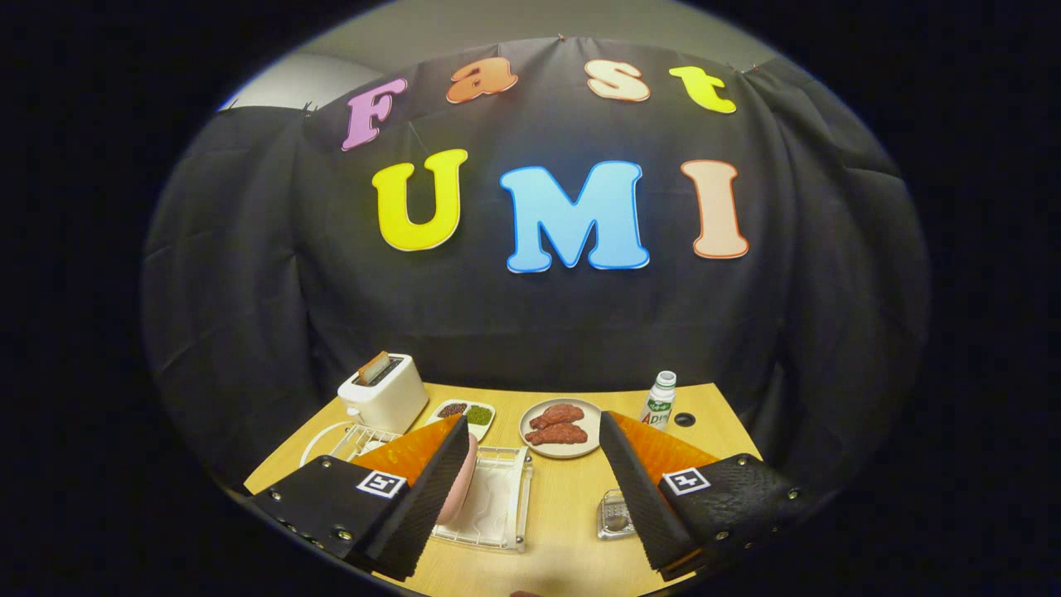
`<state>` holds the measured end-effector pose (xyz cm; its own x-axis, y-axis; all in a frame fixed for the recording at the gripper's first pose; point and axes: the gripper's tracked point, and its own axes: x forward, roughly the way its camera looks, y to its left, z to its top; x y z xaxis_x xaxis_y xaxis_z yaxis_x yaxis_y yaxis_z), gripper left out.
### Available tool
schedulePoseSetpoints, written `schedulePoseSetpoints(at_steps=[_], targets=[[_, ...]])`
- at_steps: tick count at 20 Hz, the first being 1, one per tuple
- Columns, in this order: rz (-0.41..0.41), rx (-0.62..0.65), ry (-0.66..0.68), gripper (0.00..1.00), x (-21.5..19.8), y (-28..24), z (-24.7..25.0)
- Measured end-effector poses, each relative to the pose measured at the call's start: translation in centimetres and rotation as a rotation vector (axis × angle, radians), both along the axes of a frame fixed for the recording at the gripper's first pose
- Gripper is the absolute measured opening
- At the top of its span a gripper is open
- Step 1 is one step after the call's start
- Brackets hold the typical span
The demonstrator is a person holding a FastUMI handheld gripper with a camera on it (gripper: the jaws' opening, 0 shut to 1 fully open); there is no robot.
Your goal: Take the plate from the dish rack, then take the spoon from the basket and place it into the plate.
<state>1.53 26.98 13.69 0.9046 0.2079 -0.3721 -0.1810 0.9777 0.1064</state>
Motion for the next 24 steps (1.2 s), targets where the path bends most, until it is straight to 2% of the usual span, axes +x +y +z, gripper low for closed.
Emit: schedulePoseSetpoints(at_steps=[8, 15, 16, 21, 22, 24], targets=[[0.039, -0.022, 0.251, 0.97, 1.3, 5.4, -4.9], [-0.006, -0.140, 0.372, 0.97, 3.1, 8.1, -9.5], [-0.013, -0.148, 0.392, 0.94, 3.2, 8.5, -10.2], [-0.073, -0.254, 0.445, 0.93, 4.8, 9.0, -13.2], [-0.085, -0.266, 0.460, 0.82, 4.9, 9.1, -14.0], [-0.115, -0.297, 0.489, 0.71, 5.1, 8.8, -15.2]])
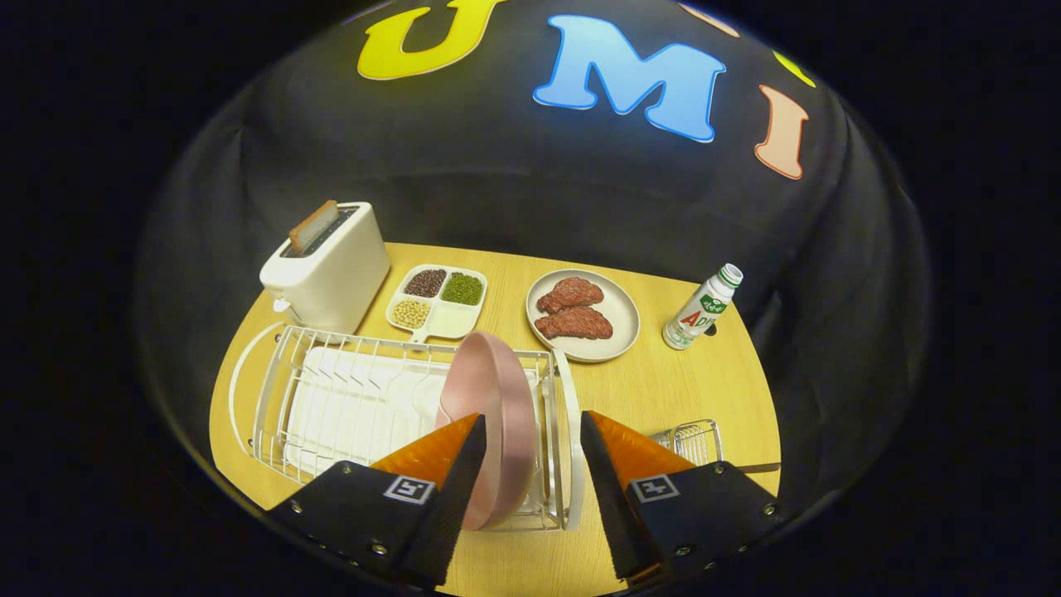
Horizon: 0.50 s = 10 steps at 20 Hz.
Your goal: Take the plate from the dish rack, then take the spoon from the basket and place it into the plate.
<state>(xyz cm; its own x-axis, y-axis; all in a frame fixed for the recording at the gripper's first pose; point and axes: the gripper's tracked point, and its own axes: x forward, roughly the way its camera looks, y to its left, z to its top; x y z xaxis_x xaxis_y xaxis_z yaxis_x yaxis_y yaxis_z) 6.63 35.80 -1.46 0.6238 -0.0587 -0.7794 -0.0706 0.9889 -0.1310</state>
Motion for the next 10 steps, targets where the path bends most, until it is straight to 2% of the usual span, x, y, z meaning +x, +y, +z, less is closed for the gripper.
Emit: schedulePoseSetpoints(at_steps=[1, 2, 3, 6, 7, 9, 10], targets=[[-0.017, -0.028, 0.012, 0.69, 0.1, -0.4, -0.6], [-0.025, -0.041, 0.017, 0.61, 0.4, -0.4, -0.9], [-0.023, -0.060, 0.020, 0.58, 0.7, -0.5, -1.3], [-0.039, -0.048, 0.058, 0.25, 1.1, 0.0, -2.4], [-0.042, -0.046, 0.066, 0.21, 1.1, 0.2, -2.4], [-0.026, -0.065, 0.077, 0.19, 1.3, 0.5, -2.0], [-0.013, -0.093, 0.101, 0.11, 1.1, 0.7, -1.9]])
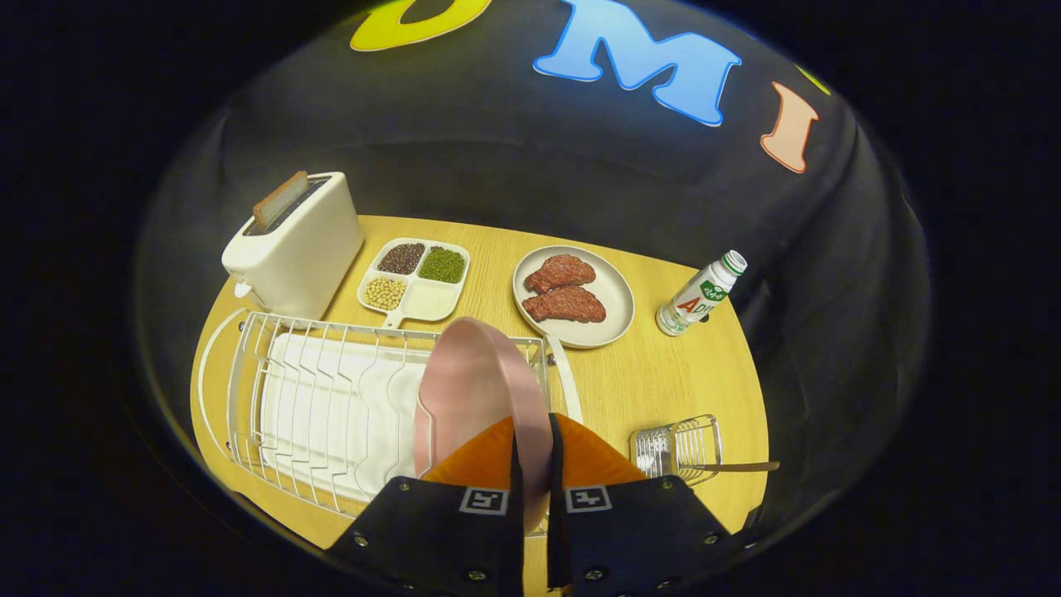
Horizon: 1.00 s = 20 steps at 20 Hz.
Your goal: Take the plate from the dish rack, then take the spoon from the basket and place it into the plate.
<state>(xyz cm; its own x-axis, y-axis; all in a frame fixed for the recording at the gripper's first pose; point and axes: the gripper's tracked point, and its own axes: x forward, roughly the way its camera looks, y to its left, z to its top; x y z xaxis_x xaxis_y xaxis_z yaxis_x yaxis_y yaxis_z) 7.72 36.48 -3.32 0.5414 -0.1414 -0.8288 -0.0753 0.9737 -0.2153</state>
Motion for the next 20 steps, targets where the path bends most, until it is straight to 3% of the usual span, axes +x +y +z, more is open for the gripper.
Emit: schedulePoseSetpoints(at_steps=[8, 15, 20], targets=[[0.018, -0.231, -0.019, 0.11, 1.5, 2.6, 3.2], [-0.036, -0.254, -0.060, 0.11, 2.0, 2.2, 5.0], [-0.059, -0.174, -0.105, 0.10, 2.2, 1.1, 7.8]])
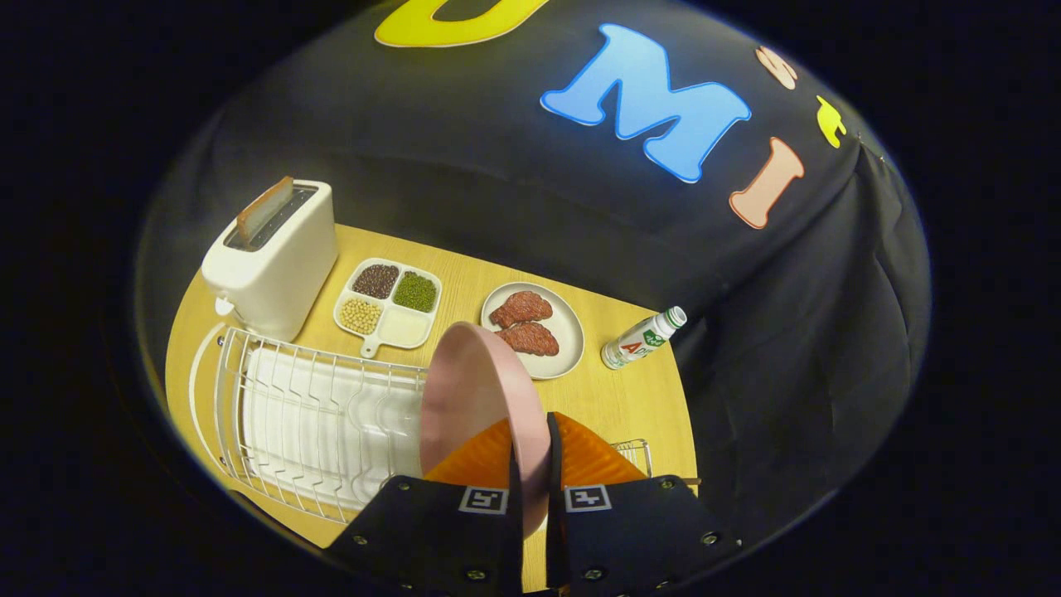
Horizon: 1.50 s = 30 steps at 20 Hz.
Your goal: Take the plate from the dish rack, then take the spoon from the basket and place it into the plate.
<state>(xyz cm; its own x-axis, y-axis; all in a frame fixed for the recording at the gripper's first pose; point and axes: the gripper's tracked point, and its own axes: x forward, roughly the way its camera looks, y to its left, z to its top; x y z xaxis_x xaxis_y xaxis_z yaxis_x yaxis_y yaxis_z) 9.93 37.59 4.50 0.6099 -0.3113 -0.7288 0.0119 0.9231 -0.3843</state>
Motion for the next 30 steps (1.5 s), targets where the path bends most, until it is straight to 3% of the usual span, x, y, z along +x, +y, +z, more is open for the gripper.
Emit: schedulePoseSetpoints(at_steps=[10, 16, 30], targets=[[-0.038, 0.146, -0.110, 0.11, -2.2, -7.0, 6.2], [-0.006, 0.277, -0.123, 0.11, -5.4, -10.5, 7.6], [0.053, 0.612, -0.089, 0.11, -16.0, -16.6, 1.0]])
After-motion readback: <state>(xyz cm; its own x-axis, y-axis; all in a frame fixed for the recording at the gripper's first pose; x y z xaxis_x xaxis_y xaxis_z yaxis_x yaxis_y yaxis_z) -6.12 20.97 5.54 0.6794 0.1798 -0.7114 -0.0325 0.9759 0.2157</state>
